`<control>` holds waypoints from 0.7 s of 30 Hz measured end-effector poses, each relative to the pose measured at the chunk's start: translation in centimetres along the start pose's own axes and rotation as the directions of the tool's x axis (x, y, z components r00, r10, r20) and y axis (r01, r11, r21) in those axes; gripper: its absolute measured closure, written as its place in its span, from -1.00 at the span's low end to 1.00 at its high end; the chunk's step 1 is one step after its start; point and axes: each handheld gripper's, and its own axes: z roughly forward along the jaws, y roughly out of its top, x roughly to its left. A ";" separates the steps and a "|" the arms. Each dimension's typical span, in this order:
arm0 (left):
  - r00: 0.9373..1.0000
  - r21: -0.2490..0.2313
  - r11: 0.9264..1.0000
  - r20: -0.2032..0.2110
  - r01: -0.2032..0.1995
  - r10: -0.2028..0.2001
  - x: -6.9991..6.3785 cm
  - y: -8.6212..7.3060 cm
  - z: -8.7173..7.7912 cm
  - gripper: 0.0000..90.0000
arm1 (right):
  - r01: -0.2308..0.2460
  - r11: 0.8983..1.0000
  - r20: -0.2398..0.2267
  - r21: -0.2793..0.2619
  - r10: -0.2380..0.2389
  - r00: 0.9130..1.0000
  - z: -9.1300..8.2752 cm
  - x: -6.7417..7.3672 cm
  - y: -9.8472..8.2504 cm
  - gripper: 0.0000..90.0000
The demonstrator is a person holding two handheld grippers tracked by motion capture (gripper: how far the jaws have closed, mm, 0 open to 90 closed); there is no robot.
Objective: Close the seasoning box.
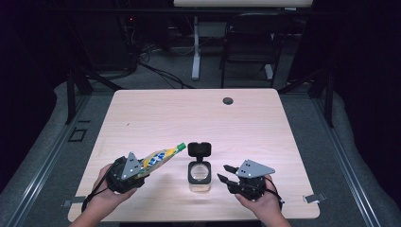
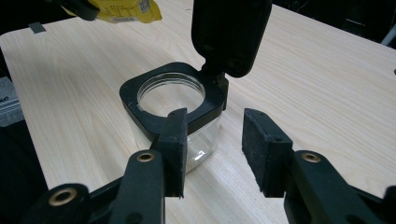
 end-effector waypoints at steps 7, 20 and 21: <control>0.998 0.026 0.998 -0.034 -0.054 0.055 0.1 0.5 0.0 0.28 | 0.020 1.000 0.004 -0.005 -0.020 1.000 0.0 0.2 0.0 0.36; 0.990 0.059 0.991 -0.067 -0.124 0.128 0.0 1.1 -0.3 0.28 | 0.033 0.999 0.038 -0.020 -0.033 0.999 -1.3 -0.6 0.6 0.36; 0.989 0.064 0.990 -0.072 -0.129 0.133 0.0 1.1 -0.4 0.28 | 0.037 0.999 0.036 -0.018 -0.036 0.999 -1.5 -0.7 0.8 0.36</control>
